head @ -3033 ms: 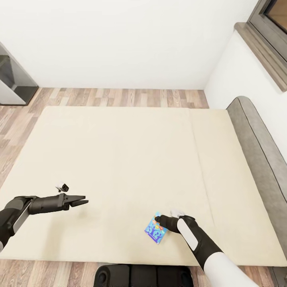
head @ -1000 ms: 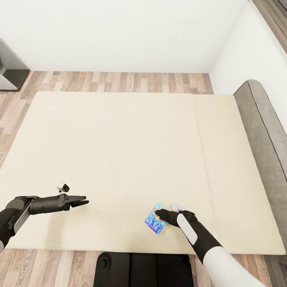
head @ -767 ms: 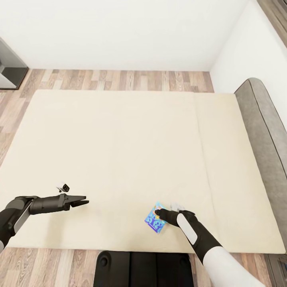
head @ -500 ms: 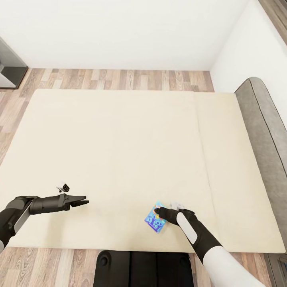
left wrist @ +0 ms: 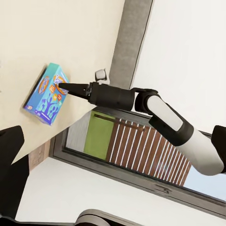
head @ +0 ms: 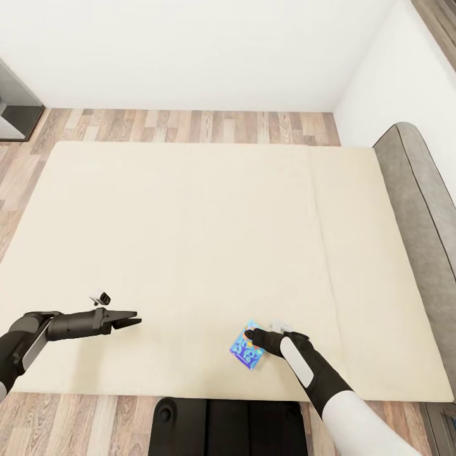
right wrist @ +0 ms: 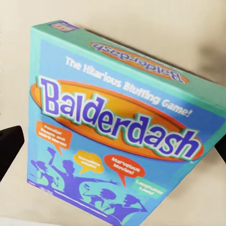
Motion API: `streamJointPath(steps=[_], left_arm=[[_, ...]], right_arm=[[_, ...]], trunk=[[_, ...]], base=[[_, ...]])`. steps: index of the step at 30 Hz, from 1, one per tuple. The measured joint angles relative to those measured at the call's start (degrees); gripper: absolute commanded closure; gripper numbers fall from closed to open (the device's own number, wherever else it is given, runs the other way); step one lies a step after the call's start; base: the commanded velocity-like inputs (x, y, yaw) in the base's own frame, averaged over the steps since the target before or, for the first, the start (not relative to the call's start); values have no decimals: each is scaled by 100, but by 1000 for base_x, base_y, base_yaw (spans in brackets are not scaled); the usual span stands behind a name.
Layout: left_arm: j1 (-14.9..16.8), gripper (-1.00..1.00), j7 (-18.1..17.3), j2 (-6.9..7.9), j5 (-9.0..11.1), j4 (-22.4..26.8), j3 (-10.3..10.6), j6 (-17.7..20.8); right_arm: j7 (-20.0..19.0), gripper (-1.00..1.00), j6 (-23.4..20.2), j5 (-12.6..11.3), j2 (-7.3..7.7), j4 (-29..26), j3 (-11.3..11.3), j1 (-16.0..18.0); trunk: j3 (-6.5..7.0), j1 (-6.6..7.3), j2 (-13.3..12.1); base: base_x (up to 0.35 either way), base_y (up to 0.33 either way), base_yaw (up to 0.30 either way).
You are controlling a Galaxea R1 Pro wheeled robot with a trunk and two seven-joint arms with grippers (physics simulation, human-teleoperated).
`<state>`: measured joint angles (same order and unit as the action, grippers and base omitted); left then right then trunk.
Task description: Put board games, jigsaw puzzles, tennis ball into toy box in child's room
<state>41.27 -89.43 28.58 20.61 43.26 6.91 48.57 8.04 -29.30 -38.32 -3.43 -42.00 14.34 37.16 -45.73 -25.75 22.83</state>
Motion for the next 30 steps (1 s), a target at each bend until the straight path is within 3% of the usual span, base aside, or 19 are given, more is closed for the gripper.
streamJointPath(steps=[9, 30], left_arm=[[0, -100, 9, 0, 0, 0, -2, -1], [0, -100, 14, -17, 0, 0, -6, -4]], right_arm=[[-439, -100, 16, -3, -1, -2, 5, 0], [-517, -100, 25, -6, -2, -3, 7, 0]], trunk=[[0, 0, 0], [0, 0, 0]], base=[[0, 0, 0], [0, 0, 0]])
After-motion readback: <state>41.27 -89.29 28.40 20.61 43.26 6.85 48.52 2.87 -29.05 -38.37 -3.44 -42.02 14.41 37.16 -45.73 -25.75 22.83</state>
